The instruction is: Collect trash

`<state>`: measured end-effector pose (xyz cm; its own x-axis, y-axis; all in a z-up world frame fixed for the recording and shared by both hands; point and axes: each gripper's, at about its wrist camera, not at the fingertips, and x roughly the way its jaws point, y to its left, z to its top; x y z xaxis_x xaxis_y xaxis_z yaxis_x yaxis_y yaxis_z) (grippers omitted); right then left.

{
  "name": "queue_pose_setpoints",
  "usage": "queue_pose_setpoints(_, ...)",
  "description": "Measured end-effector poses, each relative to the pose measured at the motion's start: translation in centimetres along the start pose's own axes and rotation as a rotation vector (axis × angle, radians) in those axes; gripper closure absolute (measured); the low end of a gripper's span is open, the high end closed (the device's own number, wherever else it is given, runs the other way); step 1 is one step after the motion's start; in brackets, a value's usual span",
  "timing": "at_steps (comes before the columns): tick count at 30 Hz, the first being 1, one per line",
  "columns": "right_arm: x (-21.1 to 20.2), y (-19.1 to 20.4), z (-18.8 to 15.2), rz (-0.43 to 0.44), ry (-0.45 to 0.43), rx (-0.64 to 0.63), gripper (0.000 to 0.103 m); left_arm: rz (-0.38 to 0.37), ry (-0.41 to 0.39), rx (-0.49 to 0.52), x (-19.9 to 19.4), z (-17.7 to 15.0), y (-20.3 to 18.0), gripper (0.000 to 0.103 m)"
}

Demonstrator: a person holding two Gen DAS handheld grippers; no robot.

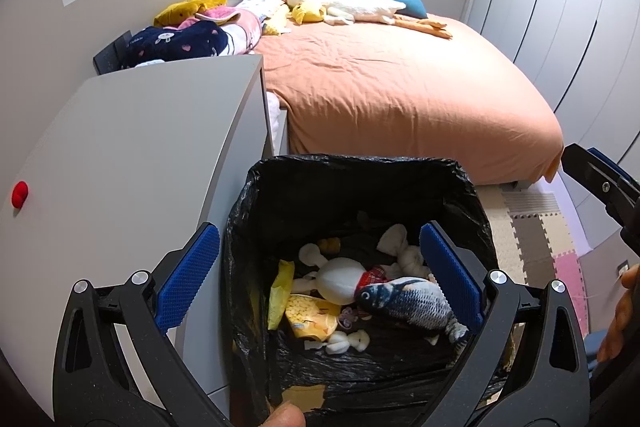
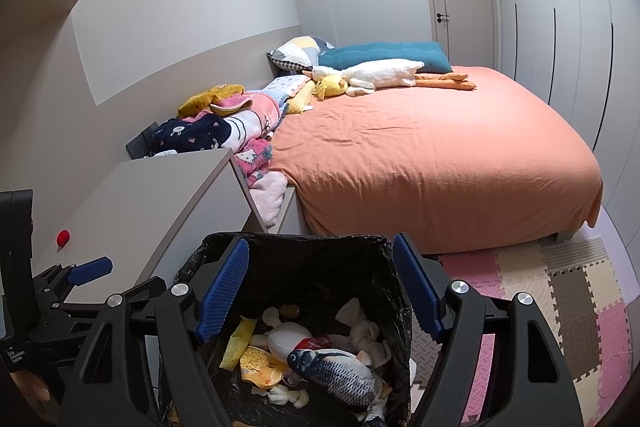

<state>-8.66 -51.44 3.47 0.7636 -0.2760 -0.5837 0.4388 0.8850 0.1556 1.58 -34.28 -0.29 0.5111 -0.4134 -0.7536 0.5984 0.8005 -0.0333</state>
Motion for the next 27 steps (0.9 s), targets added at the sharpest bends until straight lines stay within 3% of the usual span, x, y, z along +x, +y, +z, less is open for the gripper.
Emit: queue_pose_setpoints(27, -0.06, 0.33, -0.16, 0.0, 0.004, -0.003, 0.028, 0.019, -0.015, 0.042, -0.35, -0.21, -0.61, 0.006)
